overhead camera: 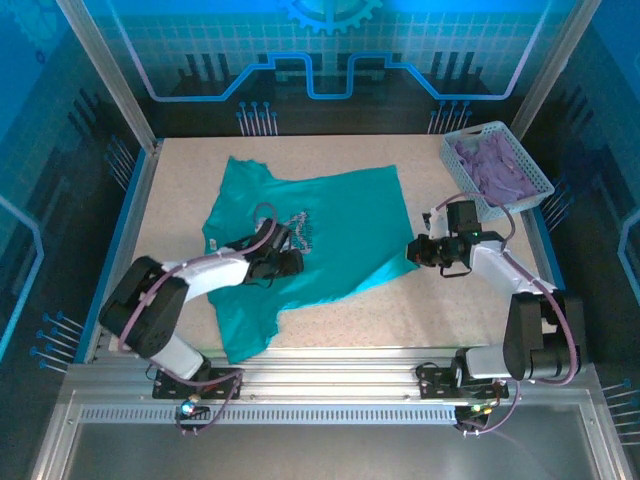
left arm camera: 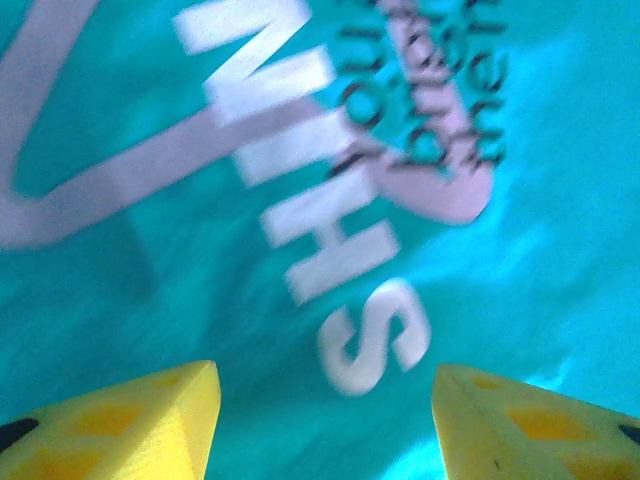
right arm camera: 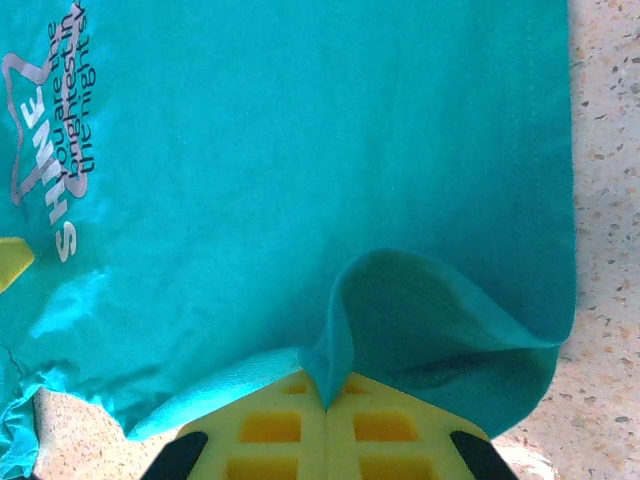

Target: Fold the inside-out t-shirt

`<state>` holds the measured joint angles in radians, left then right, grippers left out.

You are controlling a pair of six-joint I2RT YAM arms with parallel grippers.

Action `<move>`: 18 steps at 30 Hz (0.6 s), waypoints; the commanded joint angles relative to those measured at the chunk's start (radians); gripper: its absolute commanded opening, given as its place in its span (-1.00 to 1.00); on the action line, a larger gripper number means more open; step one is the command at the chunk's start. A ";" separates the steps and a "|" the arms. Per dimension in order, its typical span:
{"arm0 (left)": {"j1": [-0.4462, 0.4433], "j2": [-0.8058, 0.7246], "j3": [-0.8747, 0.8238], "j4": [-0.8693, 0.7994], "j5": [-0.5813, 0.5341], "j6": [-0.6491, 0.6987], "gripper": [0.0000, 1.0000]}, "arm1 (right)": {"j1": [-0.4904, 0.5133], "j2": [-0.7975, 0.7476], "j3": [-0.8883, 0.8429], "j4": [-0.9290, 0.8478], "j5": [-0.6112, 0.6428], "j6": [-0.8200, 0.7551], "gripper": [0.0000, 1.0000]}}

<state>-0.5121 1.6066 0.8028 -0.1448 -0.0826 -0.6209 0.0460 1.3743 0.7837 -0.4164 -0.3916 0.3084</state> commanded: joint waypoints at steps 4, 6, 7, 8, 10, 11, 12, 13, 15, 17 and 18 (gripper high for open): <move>0.008 0.204 0.175 0.073 0.094 0.053 0.17 | -0.049 0.029 0.050 0.041 0.022 0.037 -1.00; 0.008 0.262 0.250 0.060 0.102 0.072 0.17 | -0.056 0.038 0.062 0.047 0.032 0.046 -1.00; 0.007 0.290 0.292 0.046 0.103 0.083 0.17 | -0.058 0.040 0.066 0.049 0.039 0.047 -1.00; 0.008 0.326 0.347 0.026 0.104 0.100 0.17 | -0.060 0.043 0.076 0.051 0.054 0.050 -1.00; 0.009 0.390 0.451 -0.011 0.109 0.126 0.17 | -0.060 0.051 0.090 0.052 0.079 0.052 -1.00; 0.008 0.420 0.511 -0.036 0.109 0.141 0.17 | -0.061 0.057 0.091 0.051 0.089 0.054 -1.00; 0.009 0.440 0.564 -0.060 0.107 0.158 0.17 | -0.062 0.061 0.122 0.047 0.100 0.055 -1.00; 0.009 0.444 0.595 -0.070 0.105 0.167 0.18 | -0.062 0.063 0.131 0.043 0.108 0.054 -1.00; 0.008 0.409 0.612 -0.074 0.100 0.186 0.19 | -0.061 0.056 0.139 0.031 0.118 0.051 -1.00; 0.008 0.328 0.557 -0.060 0.095 0.190 0.20 | -0.058 0.037 0.137 0.019 0.125 0.041 -1.00; 0.006 0.267 0.506 -0.048 0.093 0.187 0.20 | -0.054 0.026 0.133 0.012 0.135 0.036 -1.00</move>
<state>-0.5114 2.0033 1.3624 -0.1555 -0.0021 -0.4767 -0.0013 1.4250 0.8993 -0.3809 -0.2890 0.3511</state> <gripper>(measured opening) 0.600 0.047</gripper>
